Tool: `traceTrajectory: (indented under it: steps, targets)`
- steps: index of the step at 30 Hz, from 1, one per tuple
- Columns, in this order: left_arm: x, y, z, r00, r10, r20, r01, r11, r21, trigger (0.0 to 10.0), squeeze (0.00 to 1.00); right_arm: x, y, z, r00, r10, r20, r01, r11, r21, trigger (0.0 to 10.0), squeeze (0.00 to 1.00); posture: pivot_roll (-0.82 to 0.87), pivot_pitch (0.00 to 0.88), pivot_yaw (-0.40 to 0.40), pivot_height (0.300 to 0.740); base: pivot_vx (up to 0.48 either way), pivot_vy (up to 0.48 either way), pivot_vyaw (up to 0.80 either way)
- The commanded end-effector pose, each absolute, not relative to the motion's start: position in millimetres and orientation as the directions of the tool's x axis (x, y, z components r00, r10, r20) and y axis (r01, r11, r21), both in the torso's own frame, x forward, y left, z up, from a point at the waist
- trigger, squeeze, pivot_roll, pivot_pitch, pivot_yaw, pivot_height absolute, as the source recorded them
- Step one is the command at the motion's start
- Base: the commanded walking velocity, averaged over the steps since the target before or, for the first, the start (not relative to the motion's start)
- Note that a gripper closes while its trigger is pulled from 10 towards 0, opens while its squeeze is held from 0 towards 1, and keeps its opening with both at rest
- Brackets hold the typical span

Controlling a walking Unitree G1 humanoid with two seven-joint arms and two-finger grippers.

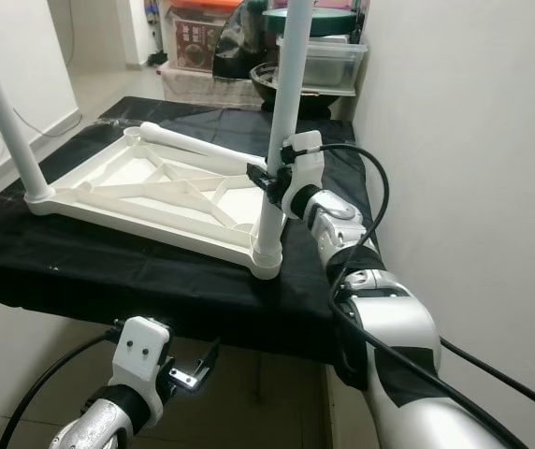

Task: Building children table

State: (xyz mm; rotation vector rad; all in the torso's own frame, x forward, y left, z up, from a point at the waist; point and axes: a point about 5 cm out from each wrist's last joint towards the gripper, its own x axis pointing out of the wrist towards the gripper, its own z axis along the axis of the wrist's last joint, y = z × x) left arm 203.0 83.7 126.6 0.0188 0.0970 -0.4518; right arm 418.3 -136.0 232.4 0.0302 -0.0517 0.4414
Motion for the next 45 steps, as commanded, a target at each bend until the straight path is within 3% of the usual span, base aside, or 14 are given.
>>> traceTrajectory:
  steps: [1,4,5,9,17,18,19,20,22,23,28,29,38,45]
  targets:
    - [203,84,124,0.892,-0.438,-0.109,0.442,0.897,0.013,10.0,0.00,418,-134,220,0.918,0.397,0.005,-0.397,0.918,0.029,0.0,0.00,0.22,0.006,-0.080,0.740,0.000,0.000,0.00]
    - [203,84,124,0.893,-0.437,-0.108,0.441,0.897,0.014,10.0,0.00,419,-141,213,0.968,0.251,-0.024,-0.251,0.968,0.013,0.0,0.00,0.22,0.005,-0.075,0.740,0.000,0.000,0.00]
    - [204,85,124,0.893,-0.437,-0.108,0.441,0.897,0.016,10.0,0.00,418,-157,205,0.999,-0.007,-0.038,0.007,1.000,0.005,0.0,0.00,0.21,0.004,-0.073,0.740,0.000,0.000,0.00]
    - [205,86,123,0.891,-0.440,-0.110,0.445,0.896,0.017,10.0,0.00,408,-167,188,0.904,-0.420,-0.074,0.426,0.900,0.091,0.0,0.00,0.20,0.002,-0.058,0.740,0.000,0.000,0.00]
    - [207,86,123,0.891,-0.441,-0.110,0.446,0.895,0.028,10.0,0.00,397,-98,182,0.885,-0.445,-0.141,0.466,0.856,0.224,0.0,0.00,0.22,0.003,-0.062,0.740,0.000,0.000,0.00]
    - [207,86,123,0.891,-0.440,-0.110,0.445,0.895,0.028,10.0,0.00,397,-89,185,0.906,-0.405,-0.123,0.423,0.878,0.223,4.4,0.00,0.21,0.004,-0.062,0.740,0.000,0.000,0.00]
    - [207,86,123,0.891,-0.440,-0.110,0.445,0.895,0.028,10.0,0.00,397,-89,185,0.906,-0.405,-0.123,0.423,0.878,0.223,4.4,0.00,0.21,0.004,-0.062,0.740,0.000,0.000,0.00]
    - [207,86,123,0.891,-0.440,-0.110,0.446,0.895,0.028,10.0,0.00,398,-82,188,0.930,-0.354,-0.101,0.367,0.906,0.211,10.0,0.00,0.21,0.004,-0.062,0.740,0.000,0.000,0.00]
    - [207,86,123,0.891,-0.441,-0.110,0.446,0.894,0.027,10.0,0.00,399,-77,190,0.952,-0.296,-0.074,0.306,0.930,0.205,10.0,0.00,0.21,0.005,-0.058,0.740,0.000,0.000,0.00]
    - [208,86,123,0.890,-0.443,-0.110,0.448,0.894,0.025,10.0,0.00,398,-71,192,0.979,-0.202,-0.025,0.202,0.956,0.211,10.0,1.00,0.20,0.003,-0.060,0.740,0.000,0.000,0.00]
    - [208,86,123,0.890,-0.443,-0.110,0.448,0.894,0.024,10.0,0.00,396,-77,191,0.984,-0.175,0.033,0.168,0.973,0.159,10.0,1.00,0.20,0.003,-0.060,0.740,0.000,0.000,0.00]
    - [208,86,122,0.890,-0.443,-0.109,0.448,0.894,0.024,10.0,0.00,395,-78,191,0.982,-0.184,0.037,0.177,0.972,0.152,10.0,0.00,0.20,0.003,-0.060,0.740,0.000,0.000,0.00]
    - [211,86,122,0.891,-0.441,-0.107,0.446,0.895,0.027,10.0,0.00,404,-112,196,0.955,0.275,0.109,-0.290,0.944,0.158,10.0,0.00,0.21,0.000,-0.058,0.740,0.000,0.000,0.00]
    - [211,86,122,0.891,-0.441,-0.106,0.447,0.894,0.031,10.0,0.00,407,-115,213,0.798,0.599,0.059,-0.602,0.794,0.089,10.0,0.00,0.22,0.000,-0.065,0.740,0.000,0.000,0.00]
